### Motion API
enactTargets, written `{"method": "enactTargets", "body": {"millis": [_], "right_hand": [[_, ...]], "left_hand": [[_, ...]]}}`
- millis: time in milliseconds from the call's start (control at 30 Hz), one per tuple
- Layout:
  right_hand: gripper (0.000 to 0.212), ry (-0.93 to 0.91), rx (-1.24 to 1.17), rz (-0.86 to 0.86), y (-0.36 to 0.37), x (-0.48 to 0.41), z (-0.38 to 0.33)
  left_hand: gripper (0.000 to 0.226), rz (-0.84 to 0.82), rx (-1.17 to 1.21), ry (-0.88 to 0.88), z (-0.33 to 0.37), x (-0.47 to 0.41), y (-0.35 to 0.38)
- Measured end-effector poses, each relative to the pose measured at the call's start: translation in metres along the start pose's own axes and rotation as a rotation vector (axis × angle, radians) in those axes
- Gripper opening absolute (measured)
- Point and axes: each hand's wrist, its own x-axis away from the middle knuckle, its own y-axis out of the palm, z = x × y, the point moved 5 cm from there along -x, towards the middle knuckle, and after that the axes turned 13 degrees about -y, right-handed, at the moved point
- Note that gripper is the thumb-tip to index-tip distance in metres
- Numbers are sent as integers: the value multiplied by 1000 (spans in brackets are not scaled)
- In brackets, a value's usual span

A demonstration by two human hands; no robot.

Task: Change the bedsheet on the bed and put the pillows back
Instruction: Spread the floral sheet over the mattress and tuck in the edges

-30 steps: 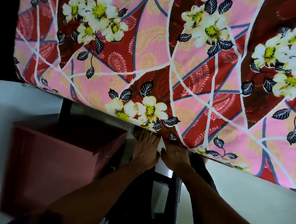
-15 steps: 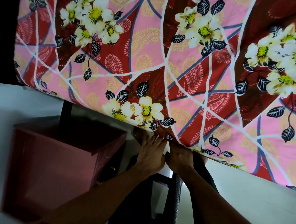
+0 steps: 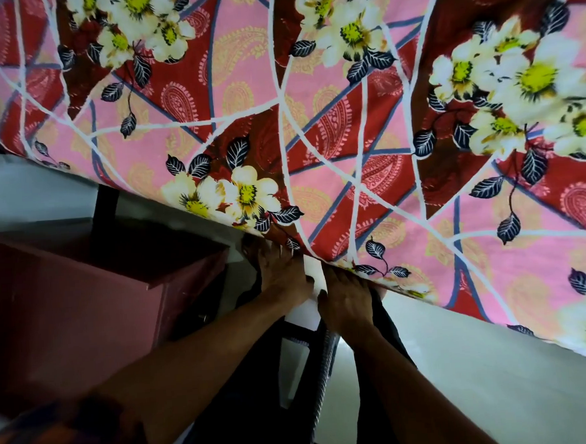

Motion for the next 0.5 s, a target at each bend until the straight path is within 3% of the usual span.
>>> {"method": "enactTargets", "body": {"millis": [133,267,333,500], "right_hand": [[41,33,-54,-19,-7,-10,4],[56,19,-140,-103,-7,-8,7],[61,-10,-143,-65,-12,-2,11],[80,-146,-24,29,-15,30,22]], "left_hand": [[71,143,-27,129,7,13,-11],[76,169,-89,306,10,28,6],[76,170,-48,287,18,29,7],[82,-30,-25,55,40,27,10]]}}
